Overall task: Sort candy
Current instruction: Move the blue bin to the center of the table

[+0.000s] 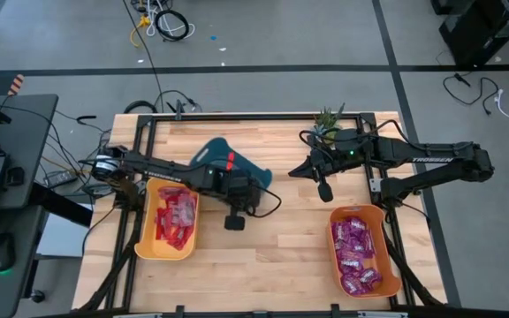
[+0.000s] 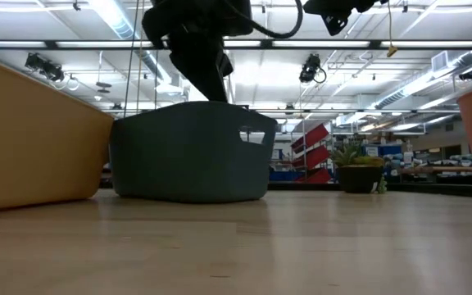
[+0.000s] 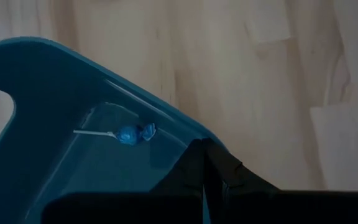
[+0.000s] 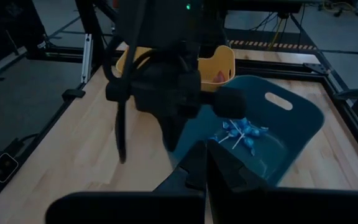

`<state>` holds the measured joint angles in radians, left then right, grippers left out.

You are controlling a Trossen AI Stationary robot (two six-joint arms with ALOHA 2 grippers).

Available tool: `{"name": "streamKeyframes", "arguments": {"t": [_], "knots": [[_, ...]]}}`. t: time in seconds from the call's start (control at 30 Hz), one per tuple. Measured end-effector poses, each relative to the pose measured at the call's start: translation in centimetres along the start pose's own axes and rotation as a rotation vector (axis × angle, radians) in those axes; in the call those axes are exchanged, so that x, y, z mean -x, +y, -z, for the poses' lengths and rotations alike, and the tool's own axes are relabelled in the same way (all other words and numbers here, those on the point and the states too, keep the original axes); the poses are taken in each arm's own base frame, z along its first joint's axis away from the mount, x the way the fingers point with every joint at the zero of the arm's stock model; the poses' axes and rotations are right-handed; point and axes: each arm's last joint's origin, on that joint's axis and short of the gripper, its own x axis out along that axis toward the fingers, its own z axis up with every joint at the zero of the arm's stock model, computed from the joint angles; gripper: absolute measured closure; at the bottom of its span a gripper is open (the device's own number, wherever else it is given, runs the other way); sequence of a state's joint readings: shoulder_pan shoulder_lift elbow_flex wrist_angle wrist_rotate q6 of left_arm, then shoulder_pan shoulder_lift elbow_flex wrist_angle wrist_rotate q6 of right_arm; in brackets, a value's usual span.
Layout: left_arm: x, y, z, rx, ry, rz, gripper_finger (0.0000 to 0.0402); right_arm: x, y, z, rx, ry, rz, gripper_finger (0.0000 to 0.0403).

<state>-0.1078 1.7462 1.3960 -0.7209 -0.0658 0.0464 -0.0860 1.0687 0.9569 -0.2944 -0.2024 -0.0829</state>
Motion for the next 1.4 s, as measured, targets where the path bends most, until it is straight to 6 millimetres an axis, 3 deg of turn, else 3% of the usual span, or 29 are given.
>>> {"name": "streamKeyframes", "arguments": {"t": [0.8,1.4], "knots": [[0.6,-6.2,0.0,0.005,-0.011,0.154,0.0402,0.0,0.0,0.0,-0.012,0.001,0.0,0.0403],[1.2,-9.2,1.5,0.119,0.12,0.209,0.0402,-0.2,0.0,0.1,-0.032,0.006,-0.001,0.0403]]}}
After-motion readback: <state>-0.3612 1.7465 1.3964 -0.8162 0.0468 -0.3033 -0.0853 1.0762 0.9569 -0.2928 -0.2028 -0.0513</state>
